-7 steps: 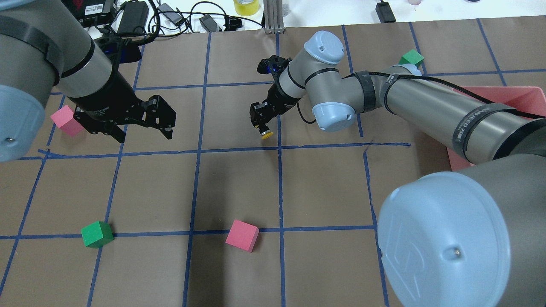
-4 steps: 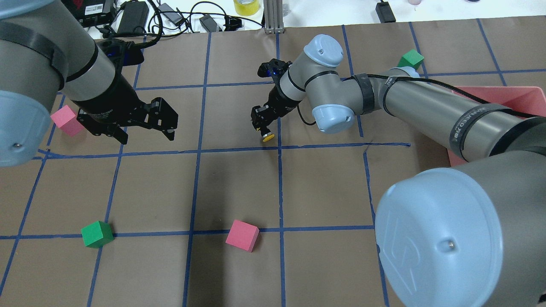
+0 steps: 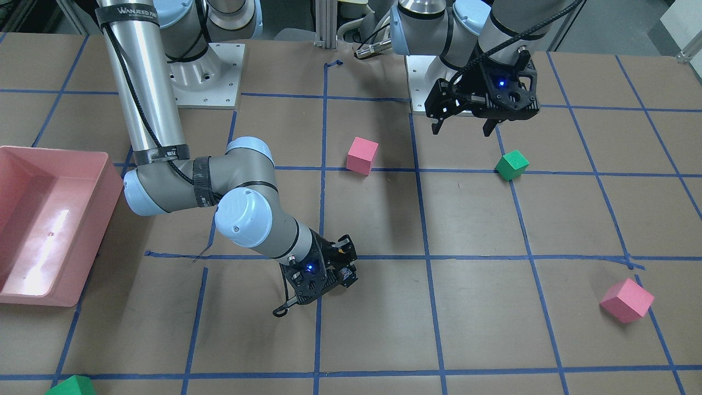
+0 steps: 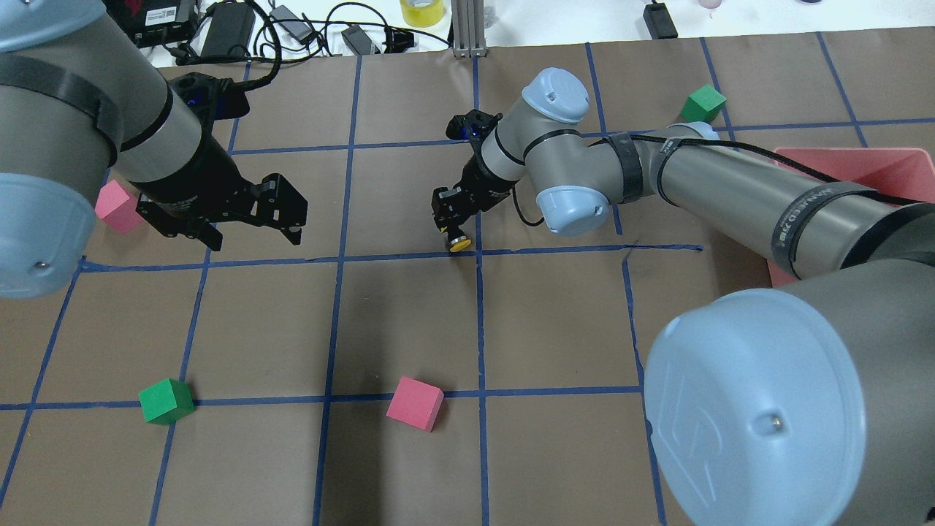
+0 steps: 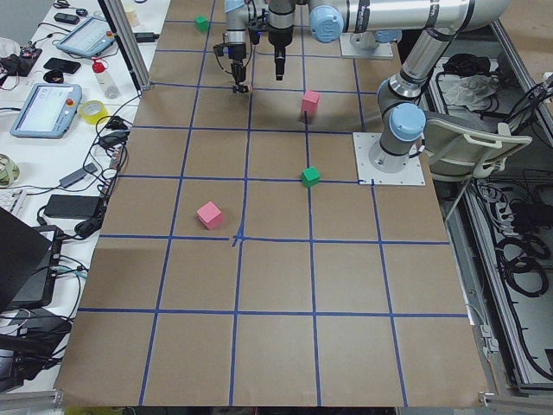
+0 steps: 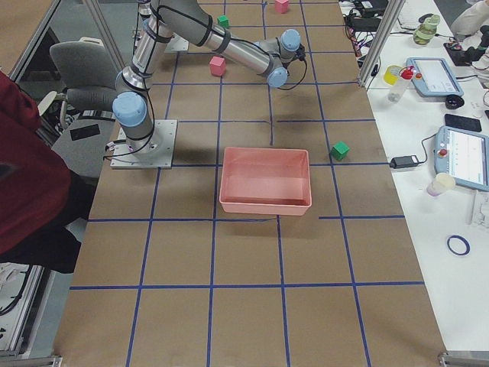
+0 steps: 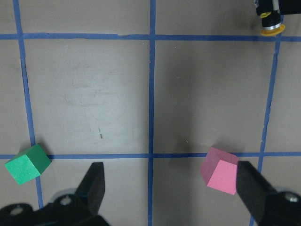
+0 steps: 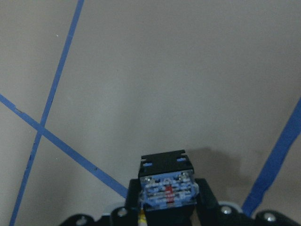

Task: Align button upright
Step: 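Lower the button onto the table and open the right gripper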

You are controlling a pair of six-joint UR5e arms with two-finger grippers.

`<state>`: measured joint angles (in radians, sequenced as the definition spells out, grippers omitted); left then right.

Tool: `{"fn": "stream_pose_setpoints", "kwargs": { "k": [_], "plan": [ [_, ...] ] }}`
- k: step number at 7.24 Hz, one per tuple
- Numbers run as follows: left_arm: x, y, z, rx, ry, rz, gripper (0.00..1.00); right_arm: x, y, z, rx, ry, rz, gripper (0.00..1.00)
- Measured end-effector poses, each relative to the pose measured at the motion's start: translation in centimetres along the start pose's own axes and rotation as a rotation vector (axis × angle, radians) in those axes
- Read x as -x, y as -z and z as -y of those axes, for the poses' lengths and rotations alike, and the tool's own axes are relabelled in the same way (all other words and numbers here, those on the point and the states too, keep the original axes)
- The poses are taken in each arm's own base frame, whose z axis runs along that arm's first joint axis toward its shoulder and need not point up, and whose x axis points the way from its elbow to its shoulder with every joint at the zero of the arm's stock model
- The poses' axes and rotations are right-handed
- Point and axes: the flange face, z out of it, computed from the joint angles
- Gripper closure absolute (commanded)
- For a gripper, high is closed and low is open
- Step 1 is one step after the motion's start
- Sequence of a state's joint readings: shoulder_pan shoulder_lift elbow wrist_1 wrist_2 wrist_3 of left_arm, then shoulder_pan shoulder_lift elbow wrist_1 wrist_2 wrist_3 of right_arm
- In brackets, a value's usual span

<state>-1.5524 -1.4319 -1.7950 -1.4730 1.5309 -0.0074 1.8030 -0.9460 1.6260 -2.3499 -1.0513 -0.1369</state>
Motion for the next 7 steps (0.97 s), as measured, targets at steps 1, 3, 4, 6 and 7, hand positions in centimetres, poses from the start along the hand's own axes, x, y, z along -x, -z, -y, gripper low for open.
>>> {"fn": "stream_pose_setpoints", "kwargs": {
  "k": [1,3,4,6,7],
  "plan": [
    [0.0,-0.3,0.0,-0.01,-0.001,0.0,0.0,-0.1,-0.2,-0.2,0.005,-0.004,0.0,0.54],
    [0.0,-0.5,0.0,-0.022,-0.003,0.001,0.0,-0.1,-0.1,-0.1,0.002,-0.002,-0.006,0.19],
    [0.0,-0.6,0.0,-0.023,-0.004,0.001,0.0,-0.1,0.1,0.1,-0.002,0.0,-0.007,0.17],
    [0.0,-0.6,-0.1,-0.023,-0.003,0.001,0.0,0.1,1.0,0.5,-0.021,0.008,-0.01,0.0],
    [0.0,-0.6,-0.1,-0.023,-0.004,0.001,0.0,0.6,2.3,0.9,-0.045,0.02,-0.015,0.0]
  ]
}}
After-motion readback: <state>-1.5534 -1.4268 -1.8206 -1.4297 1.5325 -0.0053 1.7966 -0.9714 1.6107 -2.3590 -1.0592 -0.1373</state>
